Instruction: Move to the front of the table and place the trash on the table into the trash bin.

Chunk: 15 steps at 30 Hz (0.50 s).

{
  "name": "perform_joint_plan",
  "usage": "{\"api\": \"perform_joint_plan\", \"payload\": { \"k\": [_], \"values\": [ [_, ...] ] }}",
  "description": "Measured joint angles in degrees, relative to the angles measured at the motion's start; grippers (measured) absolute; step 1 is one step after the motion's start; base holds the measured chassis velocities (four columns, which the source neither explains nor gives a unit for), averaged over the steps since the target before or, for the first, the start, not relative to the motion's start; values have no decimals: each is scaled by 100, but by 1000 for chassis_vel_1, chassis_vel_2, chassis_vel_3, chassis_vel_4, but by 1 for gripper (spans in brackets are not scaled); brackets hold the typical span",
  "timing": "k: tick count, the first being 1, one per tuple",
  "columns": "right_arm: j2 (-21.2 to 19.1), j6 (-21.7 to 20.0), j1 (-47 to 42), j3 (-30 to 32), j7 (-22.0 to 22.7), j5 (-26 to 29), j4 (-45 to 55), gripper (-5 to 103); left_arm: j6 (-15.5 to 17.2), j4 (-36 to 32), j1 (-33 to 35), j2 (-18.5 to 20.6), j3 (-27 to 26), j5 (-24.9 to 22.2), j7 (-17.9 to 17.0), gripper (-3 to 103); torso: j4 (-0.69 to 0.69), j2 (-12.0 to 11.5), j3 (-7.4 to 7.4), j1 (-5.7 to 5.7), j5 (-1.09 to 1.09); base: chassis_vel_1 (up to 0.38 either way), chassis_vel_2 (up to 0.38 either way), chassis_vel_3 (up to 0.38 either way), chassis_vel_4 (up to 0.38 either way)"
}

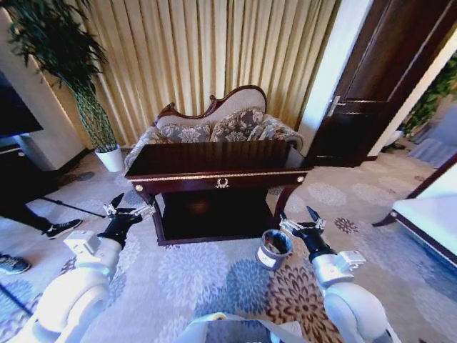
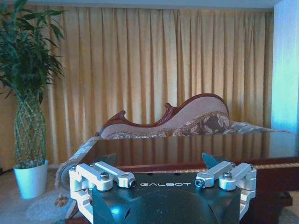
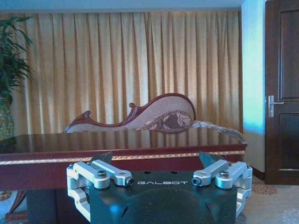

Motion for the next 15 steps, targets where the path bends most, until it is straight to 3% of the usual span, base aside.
{"api": "perform_joint_plan", "payload": {
  "k": [15],
  "values": [
    [80,127,-93,-1,-8,-64,-41,100,-7,0,30,-52,69,74,-1,100,0,-1,1,3,-2,344,-349,-353,338]
  ]
}}
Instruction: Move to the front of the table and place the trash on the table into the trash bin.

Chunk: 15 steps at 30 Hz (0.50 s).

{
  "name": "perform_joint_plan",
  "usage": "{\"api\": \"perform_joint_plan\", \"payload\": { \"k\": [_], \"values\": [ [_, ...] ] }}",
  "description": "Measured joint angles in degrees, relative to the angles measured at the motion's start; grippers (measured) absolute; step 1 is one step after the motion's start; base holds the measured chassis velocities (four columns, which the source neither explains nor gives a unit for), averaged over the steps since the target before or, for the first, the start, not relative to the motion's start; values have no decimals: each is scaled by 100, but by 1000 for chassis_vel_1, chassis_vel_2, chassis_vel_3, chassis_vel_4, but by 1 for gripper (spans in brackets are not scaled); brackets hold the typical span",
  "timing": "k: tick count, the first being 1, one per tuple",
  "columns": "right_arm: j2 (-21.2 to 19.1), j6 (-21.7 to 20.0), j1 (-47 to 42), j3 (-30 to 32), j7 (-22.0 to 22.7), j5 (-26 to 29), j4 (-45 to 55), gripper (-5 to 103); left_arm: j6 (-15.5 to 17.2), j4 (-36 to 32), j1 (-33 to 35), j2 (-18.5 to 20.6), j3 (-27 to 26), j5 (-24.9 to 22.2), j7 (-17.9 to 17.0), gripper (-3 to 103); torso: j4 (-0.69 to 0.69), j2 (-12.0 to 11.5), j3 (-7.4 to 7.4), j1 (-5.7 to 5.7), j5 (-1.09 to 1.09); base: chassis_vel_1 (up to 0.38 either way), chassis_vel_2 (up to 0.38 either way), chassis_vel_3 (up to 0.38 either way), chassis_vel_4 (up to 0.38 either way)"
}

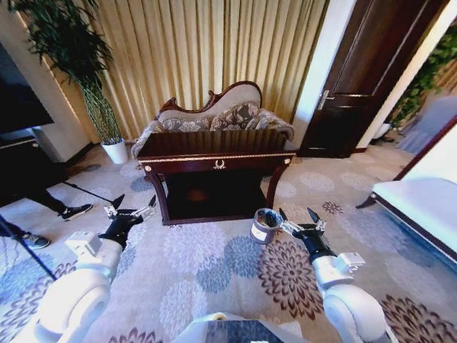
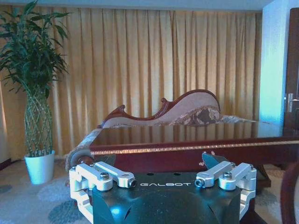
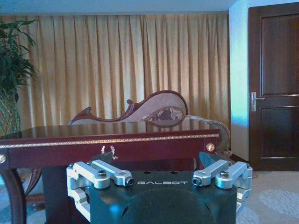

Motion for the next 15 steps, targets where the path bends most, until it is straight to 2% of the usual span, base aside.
{"api": "perform_joint_plan", "payload": {
  "k": [4,8,9,13,15],
  "values": [
    [3,146,4,-6,-3,-29,-37,100,-27,0,11,-9,10,20,-1,100,-2,0,0,0,7,371,-365,-365,352],
    [13,202,20,-14,-14,-61,-74,100,-35,1,33,-22,11,27,-2,100,0,2,-2,-4,-4,306,-355,-282,339],
    [22,205,21,-16,-17,-62,-88,100,-39,0,38,-27,11,31,-2,100,-1,5,-4,-9,6,220,-223,-260,200],
    [56,209,40,-11,-20,-76,-175,100,-69,0,66,-64,18,41,-5,100,3,8,-5,-9,2,69,-7,-72,124],
    [75,209,56,16,-20,-87,-270,100,-96,0,82,-117,69,41,-13,100,-1,5,-3,-7,2,13,41,-21,-20]
  ]
}}
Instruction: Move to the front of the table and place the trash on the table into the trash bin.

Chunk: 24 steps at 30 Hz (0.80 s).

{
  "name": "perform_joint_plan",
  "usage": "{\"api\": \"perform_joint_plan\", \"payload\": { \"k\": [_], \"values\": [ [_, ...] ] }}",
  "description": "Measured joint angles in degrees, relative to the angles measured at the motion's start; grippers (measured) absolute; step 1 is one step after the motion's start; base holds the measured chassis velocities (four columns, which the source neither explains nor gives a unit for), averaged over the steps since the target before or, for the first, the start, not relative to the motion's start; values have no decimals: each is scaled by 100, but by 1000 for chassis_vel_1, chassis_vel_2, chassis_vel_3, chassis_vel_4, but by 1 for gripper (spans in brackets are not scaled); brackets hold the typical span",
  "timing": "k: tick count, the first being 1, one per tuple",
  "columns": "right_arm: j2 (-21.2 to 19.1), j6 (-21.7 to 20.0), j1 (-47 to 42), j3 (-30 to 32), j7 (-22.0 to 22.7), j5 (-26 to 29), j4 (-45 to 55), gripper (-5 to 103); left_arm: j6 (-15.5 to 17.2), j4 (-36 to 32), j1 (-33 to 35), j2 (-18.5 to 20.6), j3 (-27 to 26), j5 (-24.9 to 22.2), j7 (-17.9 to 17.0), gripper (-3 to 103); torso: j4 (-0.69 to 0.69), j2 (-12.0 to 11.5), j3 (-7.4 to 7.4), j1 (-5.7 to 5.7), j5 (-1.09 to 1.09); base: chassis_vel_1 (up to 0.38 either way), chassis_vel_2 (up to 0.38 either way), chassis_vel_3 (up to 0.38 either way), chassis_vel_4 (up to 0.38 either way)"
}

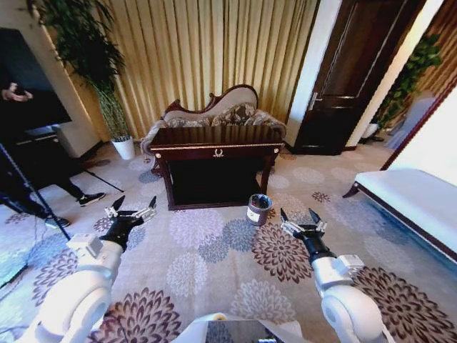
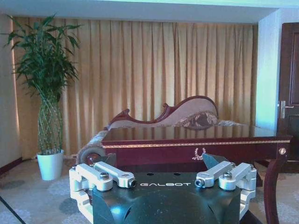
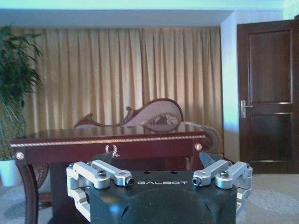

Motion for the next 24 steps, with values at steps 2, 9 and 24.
{"api": "perform_joint_plan", "payload": {
  "k": [2,9,24],
  "values": [
    [6,0,15,16,1,-1,-47,100,-28,1,2,-30,38,0,-9,100,-1,-6,4,4,0,9,1,1,-52],
    [41,-15,141,60,48,5,-152,100,-266,3,-2,-328,298,66,-69,100,0,-9,4,9,-2,-73,46,47,-65],
    [8,-110,219,35,195,-54,-76,100,-481,2,-27,-406,352,144,-148,100,-1,-4,2,5,0,0,0,0,0]
  ]
}}
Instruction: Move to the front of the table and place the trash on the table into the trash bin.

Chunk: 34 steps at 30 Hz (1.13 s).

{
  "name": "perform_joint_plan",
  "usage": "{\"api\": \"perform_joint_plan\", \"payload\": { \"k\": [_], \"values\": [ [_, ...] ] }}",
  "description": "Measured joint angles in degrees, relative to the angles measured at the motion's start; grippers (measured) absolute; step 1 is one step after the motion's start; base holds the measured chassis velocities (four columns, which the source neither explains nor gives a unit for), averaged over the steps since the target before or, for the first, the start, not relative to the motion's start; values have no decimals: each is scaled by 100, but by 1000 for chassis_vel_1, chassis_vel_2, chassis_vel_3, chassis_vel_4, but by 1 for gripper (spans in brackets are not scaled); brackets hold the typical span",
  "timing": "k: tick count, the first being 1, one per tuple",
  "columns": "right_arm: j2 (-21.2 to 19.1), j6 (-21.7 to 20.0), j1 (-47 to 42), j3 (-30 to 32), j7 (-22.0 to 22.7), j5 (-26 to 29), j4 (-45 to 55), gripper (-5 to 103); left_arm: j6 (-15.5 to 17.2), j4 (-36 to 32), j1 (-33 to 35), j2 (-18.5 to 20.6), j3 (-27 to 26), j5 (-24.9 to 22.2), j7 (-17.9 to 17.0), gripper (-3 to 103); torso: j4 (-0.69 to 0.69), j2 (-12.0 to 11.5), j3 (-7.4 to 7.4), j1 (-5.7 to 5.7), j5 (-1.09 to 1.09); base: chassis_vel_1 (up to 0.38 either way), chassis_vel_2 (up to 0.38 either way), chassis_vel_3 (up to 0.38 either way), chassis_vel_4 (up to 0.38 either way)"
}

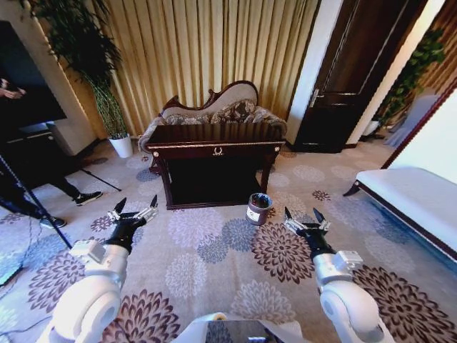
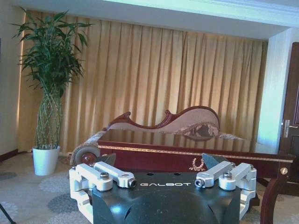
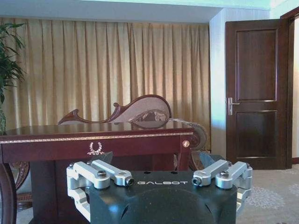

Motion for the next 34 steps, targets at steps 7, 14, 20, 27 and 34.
{"api": "perform_joint_plan", "payload": {
  "k": [7,14,20,27,34],
  "values": [
    [-1,-2,-1,0,0,0,3,100,0,0,1,4,-1,0,0,100,0,0,0,0,0,0,0,0,0],
    [-1,-2,-1,-1,0,0,6,100,5,-1,1,6,-3,0,0,100,0,0,0,0,0,0,0,0,0],
    [-1,-2,-1,0,0,1,7,100,8,-1,1,8,-6,0,0,100,0,0,0,0,0,0,0,0,0],
    [-1,-2,-1,0,1,2,8,100,11,-1,1,9,-7,0,0,100,0,-1,0,0,0,0,0,0,0],
    [-2,-2,-2,-1,0,2,8,100,14,-1,2,10,-8,0,0,100,0,-1,0,0,0,0,0,0,0]
  ]
}}
